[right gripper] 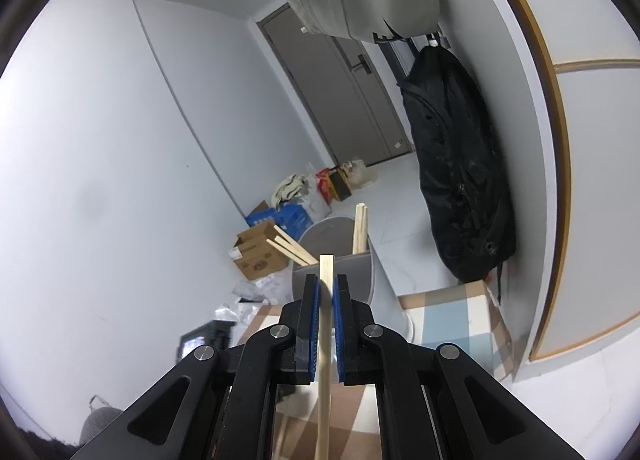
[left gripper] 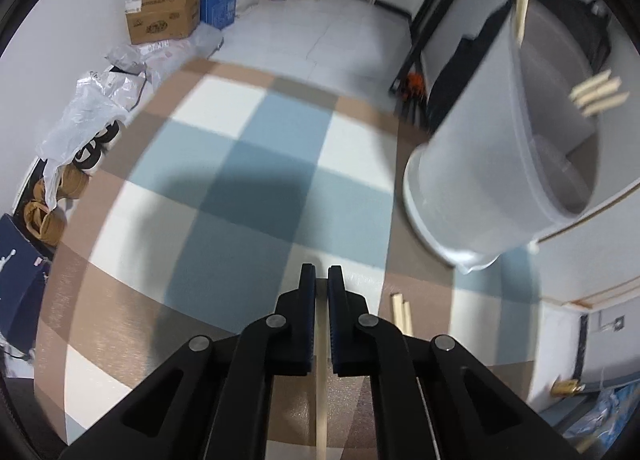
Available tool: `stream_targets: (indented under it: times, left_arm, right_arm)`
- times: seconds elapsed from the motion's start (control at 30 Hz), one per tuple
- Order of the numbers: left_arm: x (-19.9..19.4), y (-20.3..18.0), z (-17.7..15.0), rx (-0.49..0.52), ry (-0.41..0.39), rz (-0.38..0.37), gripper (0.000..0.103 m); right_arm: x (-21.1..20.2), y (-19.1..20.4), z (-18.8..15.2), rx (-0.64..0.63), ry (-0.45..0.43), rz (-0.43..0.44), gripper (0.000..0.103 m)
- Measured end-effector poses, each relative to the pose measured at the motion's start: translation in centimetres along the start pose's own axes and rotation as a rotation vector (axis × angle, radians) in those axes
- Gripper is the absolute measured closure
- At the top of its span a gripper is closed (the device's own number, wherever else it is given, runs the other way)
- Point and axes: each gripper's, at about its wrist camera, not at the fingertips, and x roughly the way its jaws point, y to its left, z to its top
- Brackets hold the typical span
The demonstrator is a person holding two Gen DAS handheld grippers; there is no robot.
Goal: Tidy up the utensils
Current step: 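Carry both held sticks up over the white holder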
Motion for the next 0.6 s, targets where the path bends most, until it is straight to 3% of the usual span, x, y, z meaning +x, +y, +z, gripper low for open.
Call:
stream_targets:
  times: [0.27, 0.6]
  left_arm:
    - [-5.5, -0.7, 0.7, 0.038, -0.181, -0.113, 0.101]
    - [-11.2, -0.2, 4.9, 0.071, -0.384, -0.247, 0.102]
  right_arm:
    - [0.2, 1.1, 0.3, -0.024, -0.04, 0.011, 0.097]
    - [0.9, 3.0, 2.6, -0.07, -0.075, 0.028, 0.097]
